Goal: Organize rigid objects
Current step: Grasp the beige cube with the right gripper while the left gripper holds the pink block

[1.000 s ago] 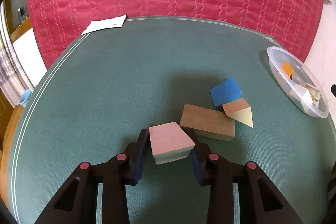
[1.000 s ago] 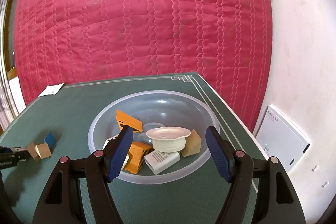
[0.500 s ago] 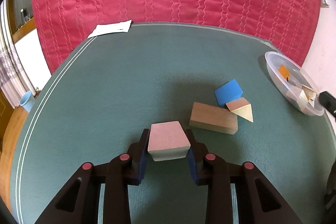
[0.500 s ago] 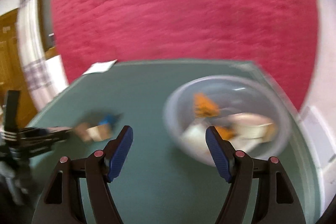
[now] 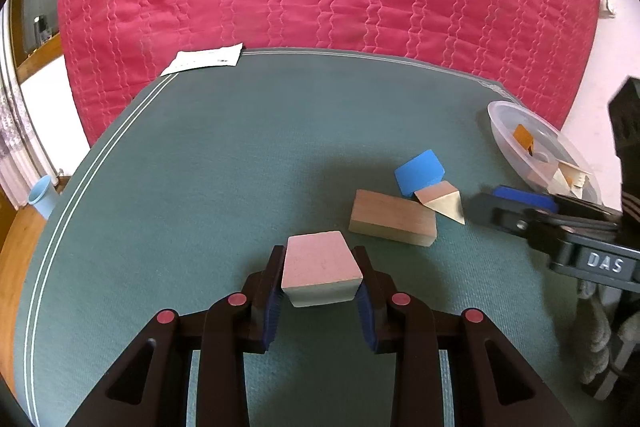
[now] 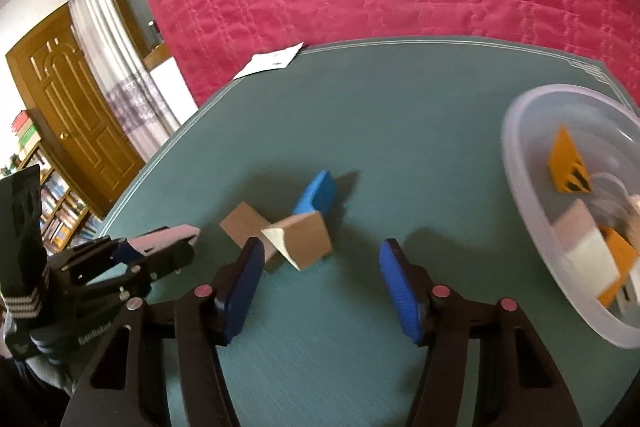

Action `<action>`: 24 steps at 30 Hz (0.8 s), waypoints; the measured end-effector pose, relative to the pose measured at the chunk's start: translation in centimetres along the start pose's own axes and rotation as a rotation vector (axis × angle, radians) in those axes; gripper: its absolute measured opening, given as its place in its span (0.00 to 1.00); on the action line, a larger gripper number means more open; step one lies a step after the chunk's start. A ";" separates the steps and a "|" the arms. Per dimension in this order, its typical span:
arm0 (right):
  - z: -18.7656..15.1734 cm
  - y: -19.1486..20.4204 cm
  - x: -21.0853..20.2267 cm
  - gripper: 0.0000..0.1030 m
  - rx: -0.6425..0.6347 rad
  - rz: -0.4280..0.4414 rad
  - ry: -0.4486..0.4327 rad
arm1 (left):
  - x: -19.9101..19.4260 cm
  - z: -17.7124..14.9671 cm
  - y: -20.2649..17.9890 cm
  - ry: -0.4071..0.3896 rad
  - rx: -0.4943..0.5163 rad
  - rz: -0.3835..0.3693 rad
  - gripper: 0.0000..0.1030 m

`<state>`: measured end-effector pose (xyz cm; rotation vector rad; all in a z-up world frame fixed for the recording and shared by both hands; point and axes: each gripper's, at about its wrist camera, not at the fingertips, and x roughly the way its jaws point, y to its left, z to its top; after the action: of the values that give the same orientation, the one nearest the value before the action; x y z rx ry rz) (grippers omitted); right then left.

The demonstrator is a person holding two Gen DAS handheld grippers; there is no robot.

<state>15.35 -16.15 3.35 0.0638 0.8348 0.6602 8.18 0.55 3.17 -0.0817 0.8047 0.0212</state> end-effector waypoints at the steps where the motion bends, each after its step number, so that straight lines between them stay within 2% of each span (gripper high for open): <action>1: 0.2 0.3 0.4 0.58 -0.010 0.002 0.002 | 0.0 -0.1 0.0 0.002 0.000 0.000 0.33; 6: 0.9 0.9 2.1 0.54 -0.031 0.008 0.022 | 0.0 -0.1 -0.2 0.003 -0.003 -0.007 0.33; 11: 1.0 1.1 3.3 0.44 -0.030 0.035 0.063 | 0.1 -0.2 -0.1 0.005 -0.012 -0.007 0.33; 24: -0.6 2.2 1.7 0.43 -0.088 0.013 0.050 | 0.2 -0.2 0.1 0.012 -0.022 -0.006 0.33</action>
<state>14.62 -13.50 2.49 -0.0275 0.8532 0.7123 8.17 0.67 2.93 -0.1053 0.8162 0.0235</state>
